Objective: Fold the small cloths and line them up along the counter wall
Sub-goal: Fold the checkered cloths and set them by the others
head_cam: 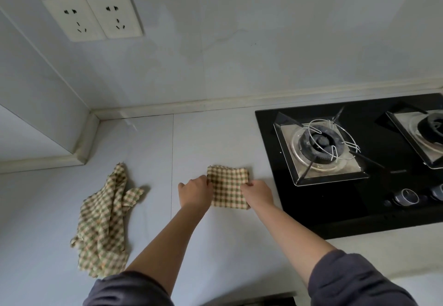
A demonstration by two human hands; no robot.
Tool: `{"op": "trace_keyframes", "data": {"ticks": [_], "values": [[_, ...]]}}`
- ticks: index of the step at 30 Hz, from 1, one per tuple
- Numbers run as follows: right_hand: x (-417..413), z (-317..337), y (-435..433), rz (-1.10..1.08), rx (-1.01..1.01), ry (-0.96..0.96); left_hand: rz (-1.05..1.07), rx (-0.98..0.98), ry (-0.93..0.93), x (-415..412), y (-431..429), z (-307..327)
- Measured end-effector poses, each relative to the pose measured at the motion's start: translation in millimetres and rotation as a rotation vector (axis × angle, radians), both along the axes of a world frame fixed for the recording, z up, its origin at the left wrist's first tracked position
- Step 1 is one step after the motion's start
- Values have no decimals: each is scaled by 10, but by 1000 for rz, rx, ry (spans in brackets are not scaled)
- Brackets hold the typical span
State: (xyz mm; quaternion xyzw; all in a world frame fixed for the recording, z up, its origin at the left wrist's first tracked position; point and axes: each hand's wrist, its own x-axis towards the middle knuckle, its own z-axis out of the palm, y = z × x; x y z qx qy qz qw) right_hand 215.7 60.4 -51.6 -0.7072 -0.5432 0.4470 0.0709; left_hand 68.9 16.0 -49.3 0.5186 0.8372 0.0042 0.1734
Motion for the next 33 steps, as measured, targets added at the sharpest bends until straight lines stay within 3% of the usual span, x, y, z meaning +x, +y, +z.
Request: {"op": "trace_keyframes", "data": {"ticks": [6, 8, 10, 13, 16, 21, 23, 29, 33], "values": [[39, 3, 31, -28, 4, 42, -2, 58, 40, 24, 21, 45], [60, 38, 43, -16, 1, 57, -128, 144, 125, 26, 117, 73], [98, 38, 33, 7, -1, 77, -314, 192, 91, 65, 256, 81], [183, -7, -19, 12, -10, 111, -474, 52, -5, 178, 497, 72], [283, -51, -20, -37, -55, 151, -567, -75, 38, 262, 681, 35], [397, -56, -28, -28, -80, 190, -584, -210, -17, 296, 770, 113], [405, -18, -55, 3, -81, 234, -566, -193, -111, 252, 732, 151], [391, 216, -133, 317, 8, 334, -385, -47, -632, -82, 244, 502], [274, 450, -160, 552, 77, 331, -297, 101, -696, -300, -171, 723]]}}
